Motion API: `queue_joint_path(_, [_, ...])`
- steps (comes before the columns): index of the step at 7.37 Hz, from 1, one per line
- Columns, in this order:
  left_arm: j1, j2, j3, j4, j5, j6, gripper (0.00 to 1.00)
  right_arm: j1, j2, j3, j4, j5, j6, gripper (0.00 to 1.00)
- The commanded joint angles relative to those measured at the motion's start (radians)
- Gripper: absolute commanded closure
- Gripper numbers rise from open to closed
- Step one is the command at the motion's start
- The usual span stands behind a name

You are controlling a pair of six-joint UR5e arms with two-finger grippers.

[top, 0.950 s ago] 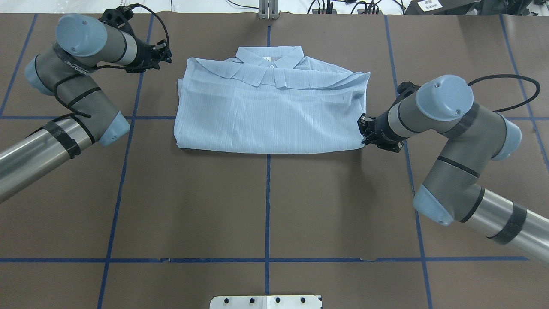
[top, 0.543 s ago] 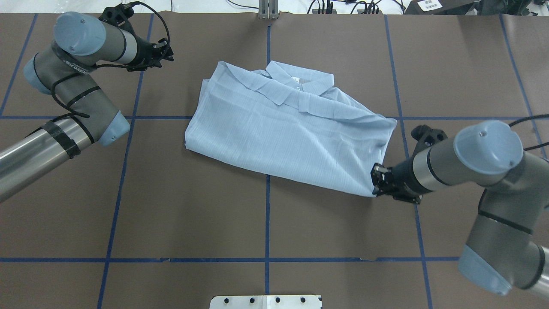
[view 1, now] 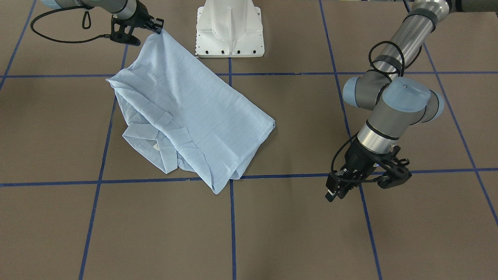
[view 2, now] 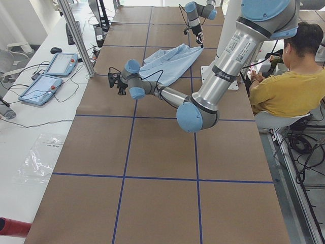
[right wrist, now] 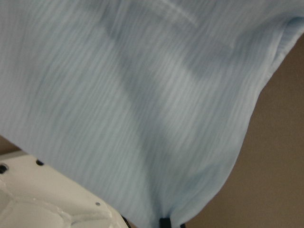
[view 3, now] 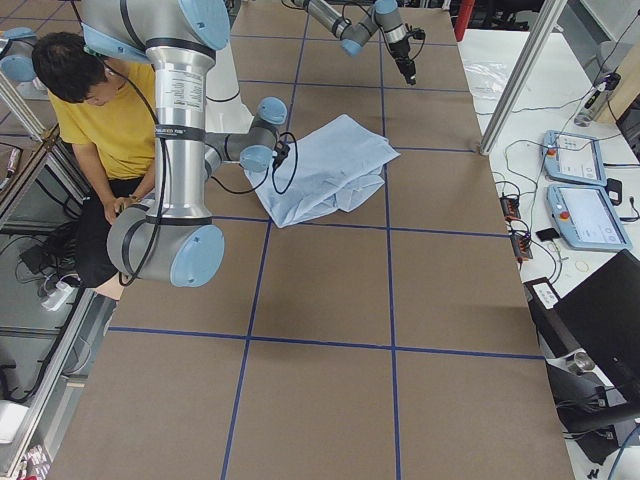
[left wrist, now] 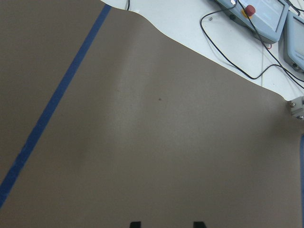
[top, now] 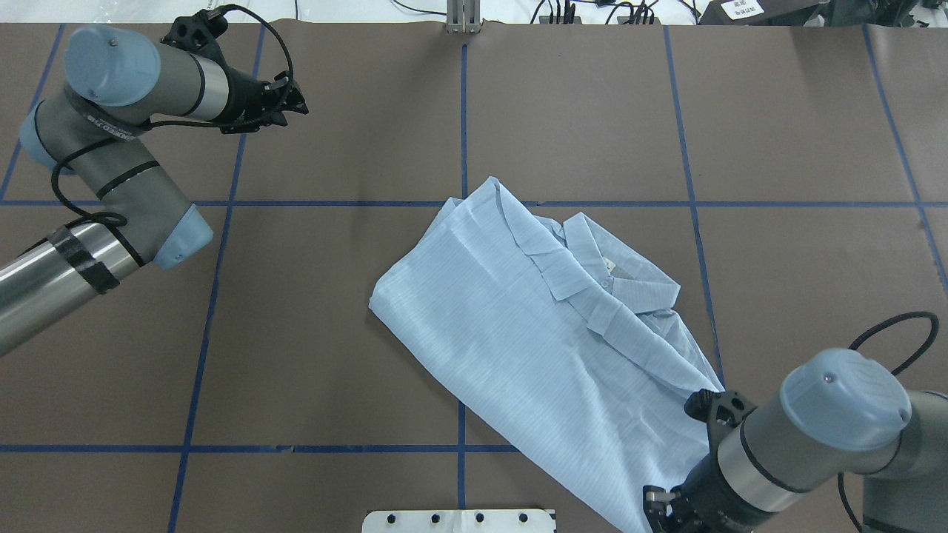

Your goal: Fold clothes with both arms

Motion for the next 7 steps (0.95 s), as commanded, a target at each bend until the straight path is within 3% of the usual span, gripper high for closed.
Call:
queue_joint_path(1, [0.089,0.113,-0.188,0.001,-0.036,-0.112,0.42,-0.038,0.006,0.007,0.007,0.010,0.008,0.00])
queue_joint_path(3, [0.229,0.155,-0.270,0.003,-0.027,-0.291,0.26,0.138,0.012,-0.007,0.007,0.001,0.006,0.00])
queue_joint_path(5, [0.341,0.184,-0.310,0.051,0.031,-0.393,0.23,0.380,0.145,-0.130,0.007,-0.002,-0.006,0.00])
queue_joint_path(7, [0.415,0.166,-0.314,0.168,0.112,-0.409,0.23,0.447,0.221,-0.203,0.009,-0.081,-0.011,0.00])
